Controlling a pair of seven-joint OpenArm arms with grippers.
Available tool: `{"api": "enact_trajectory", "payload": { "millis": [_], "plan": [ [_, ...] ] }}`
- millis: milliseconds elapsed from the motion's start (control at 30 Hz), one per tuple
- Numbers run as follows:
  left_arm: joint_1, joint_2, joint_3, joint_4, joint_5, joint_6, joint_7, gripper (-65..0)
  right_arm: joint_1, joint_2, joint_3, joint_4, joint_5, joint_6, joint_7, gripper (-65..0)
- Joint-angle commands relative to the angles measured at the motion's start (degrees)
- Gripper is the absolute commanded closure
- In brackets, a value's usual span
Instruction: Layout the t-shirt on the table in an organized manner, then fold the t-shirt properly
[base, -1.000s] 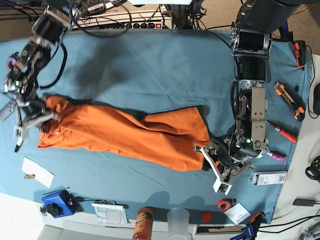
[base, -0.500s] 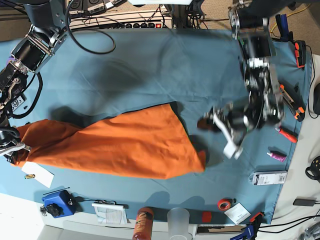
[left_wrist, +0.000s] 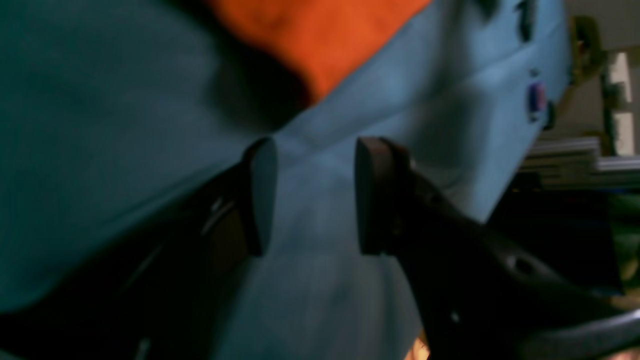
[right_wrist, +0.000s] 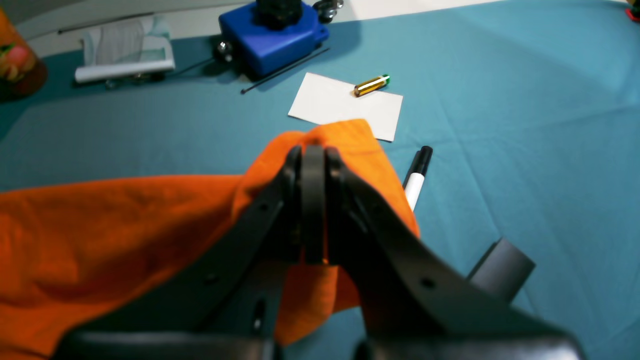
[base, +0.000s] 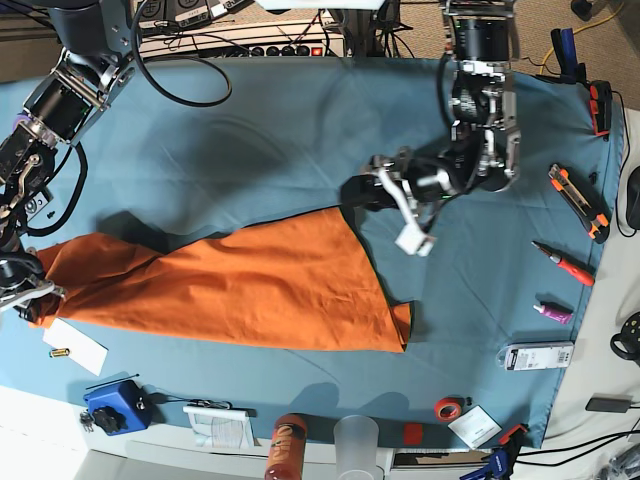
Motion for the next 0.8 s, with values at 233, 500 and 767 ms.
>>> {"api": "enact_trajectory", "payload": {
  "millis": [233, 500, 767],
  "plan": [
    [-1.3, 3.7, 4.9, 0.9, 17.2, 8.0, -8.8, -28.4, 0.8, 1.2, 0.1, 1.0, 0.3, 0.1, 0.8, 0.0],
    [-1.3, 3.7, 4.8, 0.9, 18.3, 11.6, -7.4, -28.4, 0.8, 1.2, 0.1, 1.0, 0.3, 0.1, 0.6, 0.0],
    [-1.7, 5.9, 4.9, 0.3, 15.9, 10.0, -9.4, -28.4, 0.8, 1.1, 0.1, 1.0, 0.7, 0.1, 0.4, 0.0]
  ]
}}
